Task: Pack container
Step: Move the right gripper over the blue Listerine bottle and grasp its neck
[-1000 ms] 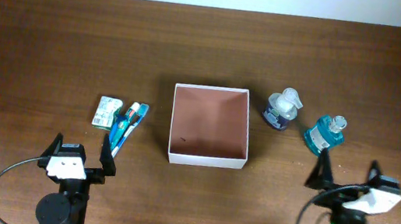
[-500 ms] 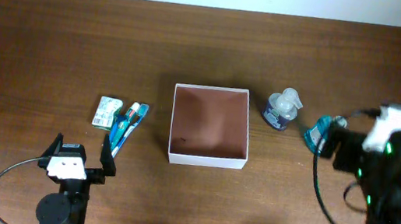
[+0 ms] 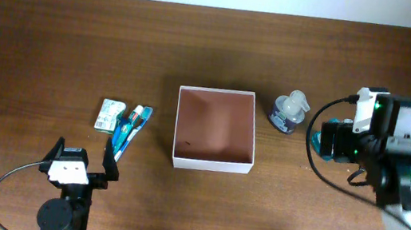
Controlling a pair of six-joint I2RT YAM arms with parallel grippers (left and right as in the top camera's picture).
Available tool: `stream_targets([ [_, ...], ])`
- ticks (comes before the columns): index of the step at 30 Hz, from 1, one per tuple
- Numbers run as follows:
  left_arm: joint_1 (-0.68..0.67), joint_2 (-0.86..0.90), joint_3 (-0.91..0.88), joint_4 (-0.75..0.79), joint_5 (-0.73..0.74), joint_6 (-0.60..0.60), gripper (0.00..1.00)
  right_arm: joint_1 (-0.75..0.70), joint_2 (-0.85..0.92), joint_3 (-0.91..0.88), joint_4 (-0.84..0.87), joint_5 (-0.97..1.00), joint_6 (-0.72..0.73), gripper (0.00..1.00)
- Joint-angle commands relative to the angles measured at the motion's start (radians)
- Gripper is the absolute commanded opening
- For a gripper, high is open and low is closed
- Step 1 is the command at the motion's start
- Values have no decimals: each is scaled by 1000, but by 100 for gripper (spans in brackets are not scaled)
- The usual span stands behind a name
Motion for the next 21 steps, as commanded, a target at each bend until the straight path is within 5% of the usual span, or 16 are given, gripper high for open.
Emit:
stream_targets([
  [1, 1, -9, -7, 3, 11, 12, 99, -76, 85, 74, -54, -94, -28, 96],
  [4, 1, -9, -7, 3, 11, 12, 99, -166, 185, 152, -121, -193, -69, 91],
  [8, 1, -9, -7, 3, 11, 12, 99, -192, 246, 169, -129, -260, -110, 73],
  [21, 0, -9, -7, 3, 11, 12, 99, -191, 299, 169, -97, -233, -156, 60],
])
